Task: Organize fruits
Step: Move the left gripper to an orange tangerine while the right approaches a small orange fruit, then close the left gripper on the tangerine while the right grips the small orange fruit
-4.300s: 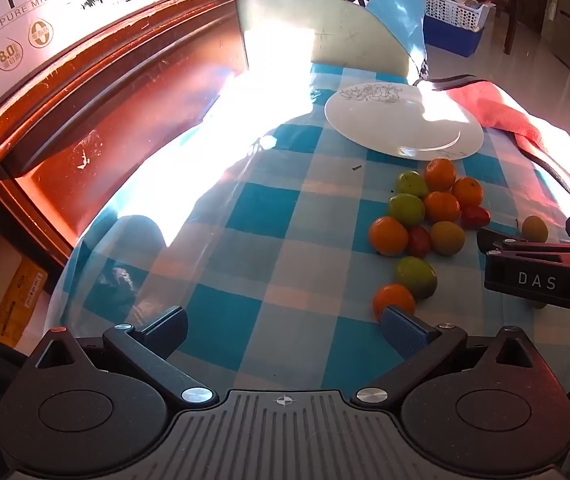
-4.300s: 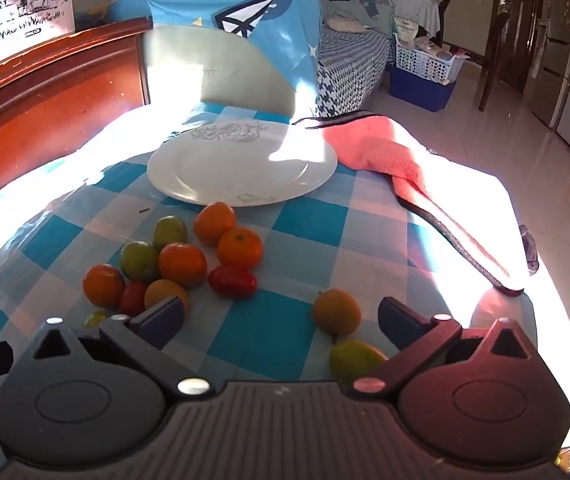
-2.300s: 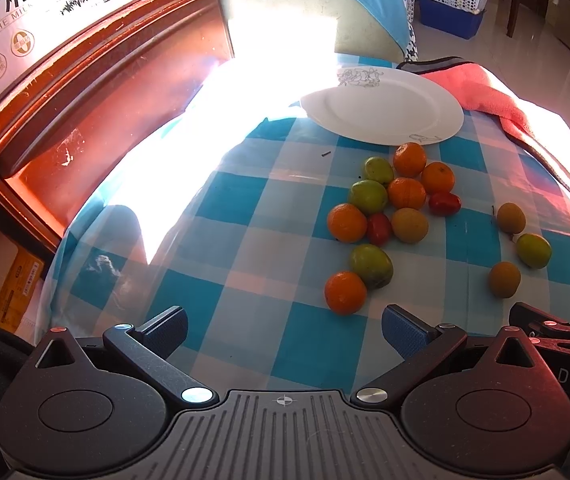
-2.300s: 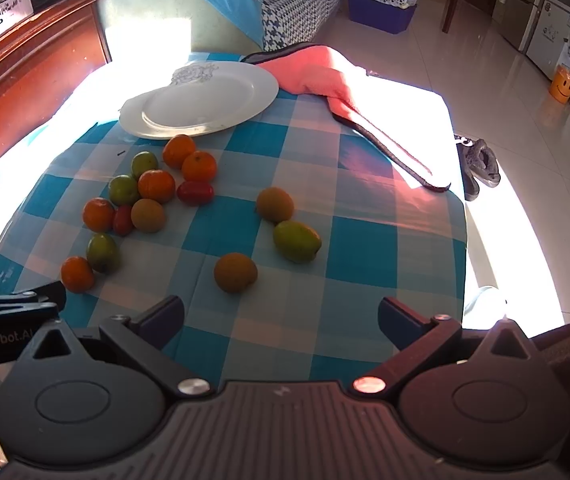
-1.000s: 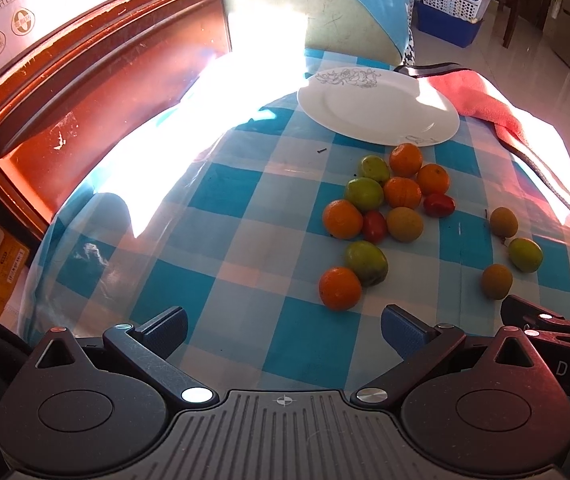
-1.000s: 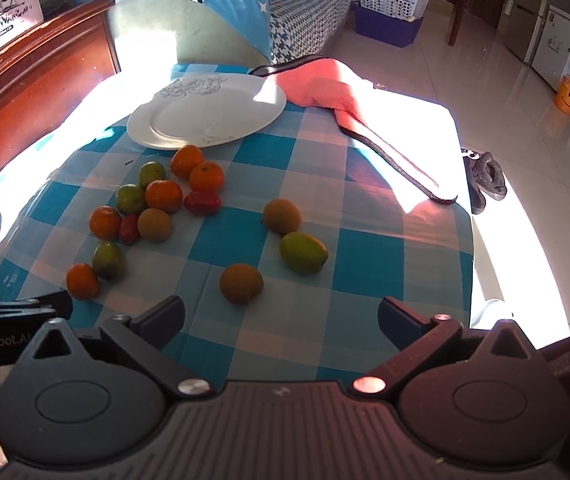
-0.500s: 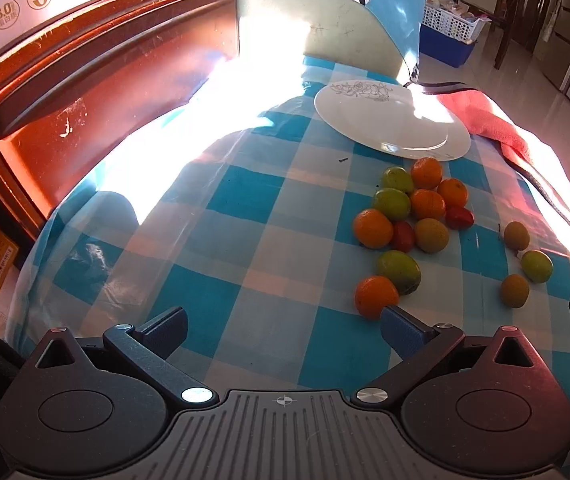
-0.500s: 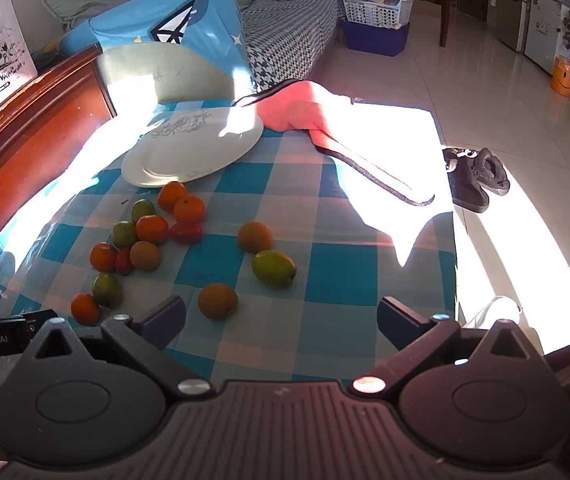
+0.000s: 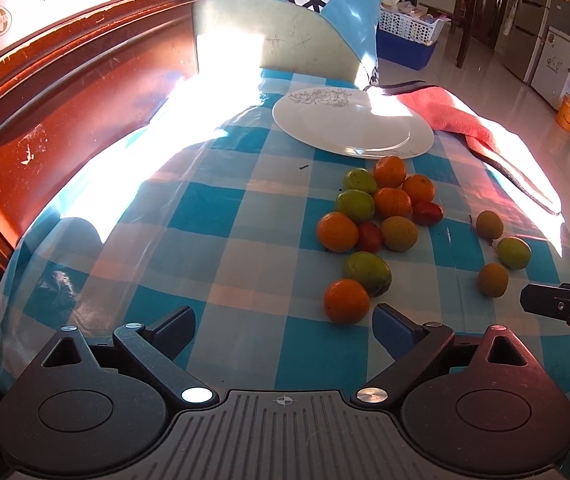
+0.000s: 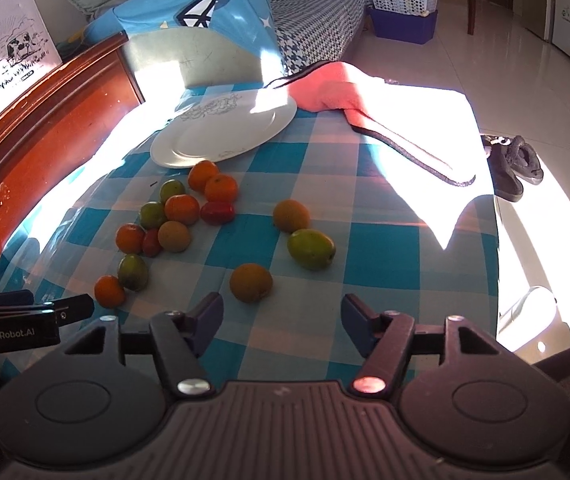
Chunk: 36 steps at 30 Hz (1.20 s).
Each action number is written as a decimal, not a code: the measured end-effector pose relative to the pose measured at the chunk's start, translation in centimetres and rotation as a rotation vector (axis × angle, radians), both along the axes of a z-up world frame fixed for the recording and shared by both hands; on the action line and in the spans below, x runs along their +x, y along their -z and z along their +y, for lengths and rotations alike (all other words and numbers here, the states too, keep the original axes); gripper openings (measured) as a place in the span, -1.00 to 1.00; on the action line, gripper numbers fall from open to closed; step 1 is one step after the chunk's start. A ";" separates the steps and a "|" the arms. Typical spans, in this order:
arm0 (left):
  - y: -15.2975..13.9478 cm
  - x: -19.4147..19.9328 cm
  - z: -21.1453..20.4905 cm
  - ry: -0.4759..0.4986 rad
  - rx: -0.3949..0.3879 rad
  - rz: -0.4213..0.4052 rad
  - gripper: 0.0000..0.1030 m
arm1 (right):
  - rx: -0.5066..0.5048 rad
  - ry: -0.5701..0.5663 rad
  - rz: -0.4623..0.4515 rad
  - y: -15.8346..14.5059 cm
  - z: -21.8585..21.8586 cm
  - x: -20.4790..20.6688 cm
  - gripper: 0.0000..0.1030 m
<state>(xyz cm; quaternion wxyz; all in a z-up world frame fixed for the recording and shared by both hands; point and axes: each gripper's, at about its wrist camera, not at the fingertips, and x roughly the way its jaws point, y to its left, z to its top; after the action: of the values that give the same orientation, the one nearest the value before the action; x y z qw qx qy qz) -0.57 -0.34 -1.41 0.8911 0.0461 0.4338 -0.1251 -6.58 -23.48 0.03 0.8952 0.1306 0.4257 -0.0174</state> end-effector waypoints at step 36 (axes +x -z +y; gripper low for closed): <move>2.4 0.8 -1.8 0.107 -0.014 -0.032 -0.50 | -0.004 -0.072 -0.015 2.2 2.5 3.0 -0.45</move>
<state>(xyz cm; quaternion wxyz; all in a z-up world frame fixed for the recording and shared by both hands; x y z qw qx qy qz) 0.22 -2.11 -3.77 0.8903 0.0649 0.4153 -0.1749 -3.63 -20.96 -2.13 0.8986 0.1134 0.4236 0.0149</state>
